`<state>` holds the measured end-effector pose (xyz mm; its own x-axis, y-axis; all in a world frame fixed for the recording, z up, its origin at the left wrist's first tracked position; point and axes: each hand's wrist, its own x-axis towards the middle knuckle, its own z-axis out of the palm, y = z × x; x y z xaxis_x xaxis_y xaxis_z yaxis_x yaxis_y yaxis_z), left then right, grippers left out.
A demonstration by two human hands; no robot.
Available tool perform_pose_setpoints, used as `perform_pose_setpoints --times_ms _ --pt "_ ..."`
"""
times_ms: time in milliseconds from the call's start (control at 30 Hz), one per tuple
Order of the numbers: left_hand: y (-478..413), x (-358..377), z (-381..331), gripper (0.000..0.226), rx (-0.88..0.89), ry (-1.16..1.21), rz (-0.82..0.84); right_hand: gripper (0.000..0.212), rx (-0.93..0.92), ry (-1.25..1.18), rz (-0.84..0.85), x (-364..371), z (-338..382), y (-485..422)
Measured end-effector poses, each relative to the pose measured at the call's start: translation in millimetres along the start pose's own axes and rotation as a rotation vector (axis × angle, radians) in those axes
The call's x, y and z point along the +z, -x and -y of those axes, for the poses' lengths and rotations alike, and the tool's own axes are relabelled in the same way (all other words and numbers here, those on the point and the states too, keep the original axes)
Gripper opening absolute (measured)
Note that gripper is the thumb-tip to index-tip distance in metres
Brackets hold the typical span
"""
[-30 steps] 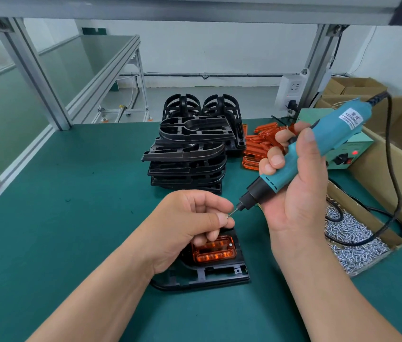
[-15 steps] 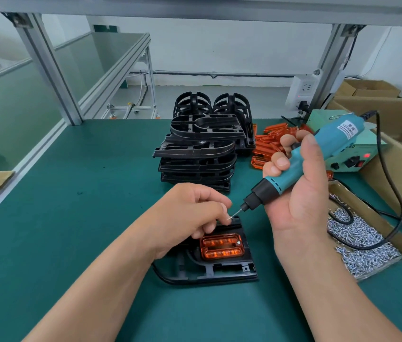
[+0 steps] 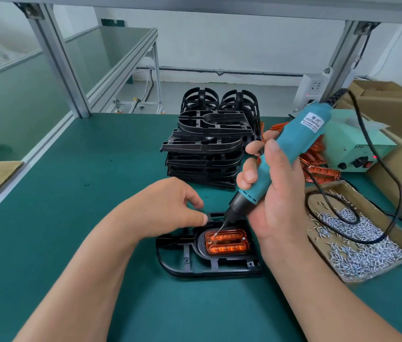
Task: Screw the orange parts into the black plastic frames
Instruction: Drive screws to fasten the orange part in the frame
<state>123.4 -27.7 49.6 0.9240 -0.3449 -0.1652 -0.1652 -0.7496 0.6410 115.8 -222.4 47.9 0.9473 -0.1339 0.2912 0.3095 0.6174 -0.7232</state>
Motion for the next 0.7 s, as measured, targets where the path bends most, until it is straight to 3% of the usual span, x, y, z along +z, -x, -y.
perform_pose_setpoints --times_ms 233,500,633,700 --pt "-1 1 -1 0.011 0.011 -0.017 0.016 0.017 -0.006 0.086 0.036 5 -5 5" --pt "-1 2 -2 0.012 0.008 -0.069 0.009 0.020 -0.033 0.175 0.076 11 -6 7" --pt "1 2 -5 0.009 -0.005 -0.093 0.005 0.027 -0.083 0.210 0.197 16 -6 11" --pt "2 2 -7 0.019 -0.008 -0.100 -0.001 0.031 -0.111 0.243 0.297 20 -7 14"
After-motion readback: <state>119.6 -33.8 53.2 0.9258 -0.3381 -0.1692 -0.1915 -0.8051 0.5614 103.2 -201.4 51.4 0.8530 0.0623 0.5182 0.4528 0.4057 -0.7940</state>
